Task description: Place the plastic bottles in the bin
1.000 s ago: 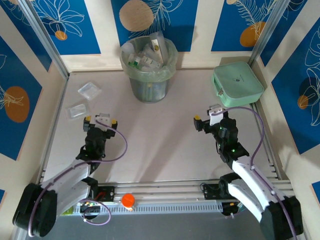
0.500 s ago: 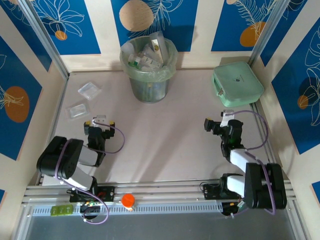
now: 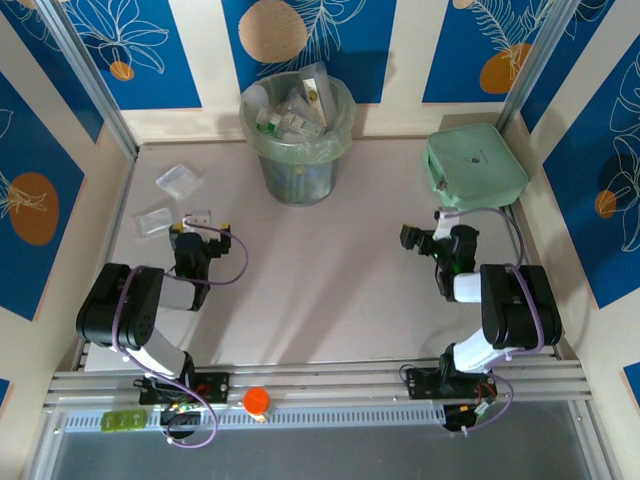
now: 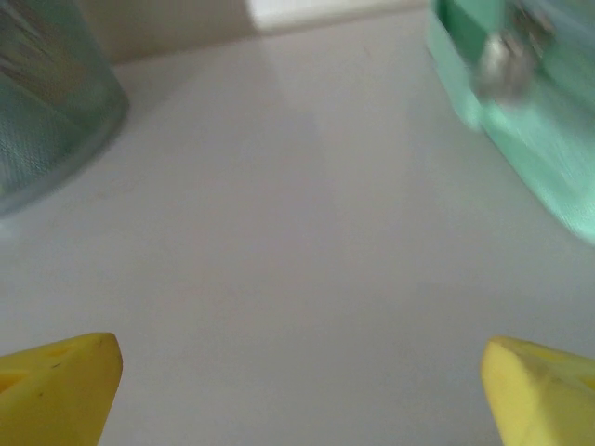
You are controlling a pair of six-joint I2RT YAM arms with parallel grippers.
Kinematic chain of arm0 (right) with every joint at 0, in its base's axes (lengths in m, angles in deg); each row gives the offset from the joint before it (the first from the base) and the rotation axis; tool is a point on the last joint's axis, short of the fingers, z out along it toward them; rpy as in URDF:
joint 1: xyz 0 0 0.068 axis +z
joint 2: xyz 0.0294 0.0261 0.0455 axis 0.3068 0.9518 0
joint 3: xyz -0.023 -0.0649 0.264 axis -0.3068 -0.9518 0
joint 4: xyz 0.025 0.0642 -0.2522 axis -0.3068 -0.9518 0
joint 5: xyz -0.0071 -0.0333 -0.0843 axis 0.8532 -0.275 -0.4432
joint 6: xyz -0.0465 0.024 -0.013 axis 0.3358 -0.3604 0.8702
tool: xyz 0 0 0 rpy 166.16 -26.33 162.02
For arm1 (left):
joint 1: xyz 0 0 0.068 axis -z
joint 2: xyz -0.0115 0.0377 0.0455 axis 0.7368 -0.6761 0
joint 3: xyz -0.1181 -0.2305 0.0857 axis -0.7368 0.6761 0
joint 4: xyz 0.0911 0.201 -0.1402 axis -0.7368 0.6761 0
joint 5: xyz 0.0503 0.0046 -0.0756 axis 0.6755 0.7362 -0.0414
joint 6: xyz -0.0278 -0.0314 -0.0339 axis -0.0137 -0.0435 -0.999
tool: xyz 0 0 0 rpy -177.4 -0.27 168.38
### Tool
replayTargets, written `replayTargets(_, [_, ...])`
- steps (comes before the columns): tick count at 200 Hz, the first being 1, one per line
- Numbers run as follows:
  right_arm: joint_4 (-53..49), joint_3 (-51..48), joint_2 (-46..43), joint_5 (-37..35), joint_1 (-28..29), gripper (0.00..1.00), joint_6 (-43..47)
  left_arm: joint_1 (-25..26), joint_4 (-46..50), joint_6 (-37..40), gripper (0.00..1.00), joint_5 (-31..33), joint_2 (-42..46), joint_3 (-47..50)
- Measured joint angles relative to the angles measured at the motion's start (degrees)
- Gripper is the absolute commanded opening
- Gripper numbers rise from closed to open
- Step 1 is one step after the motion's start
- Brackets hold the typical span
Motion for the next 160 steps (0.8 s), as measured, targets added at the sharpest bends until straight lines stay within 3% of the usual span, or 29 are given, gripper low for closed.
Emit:
replayTargets(55, [-1.4,1.0,-0.1,1.0,2.0,0.99,3.5,-0.2,2.4,1.4,0.99,-8.7,0.0,0.0])
replayTargets(82, [-1.9,1.0,-0.1,4.3,-0.1,0.99,3.8,-1.3,3.8,0.4,0.99,-8.9,0.0,-0.4])
replayTargets(160, [-2.3,1.0,-0.1,4.3,-0.2,0.99,3.0,-1.8,4.2,0.0,0.99,-8.9,0.0,-0.5])
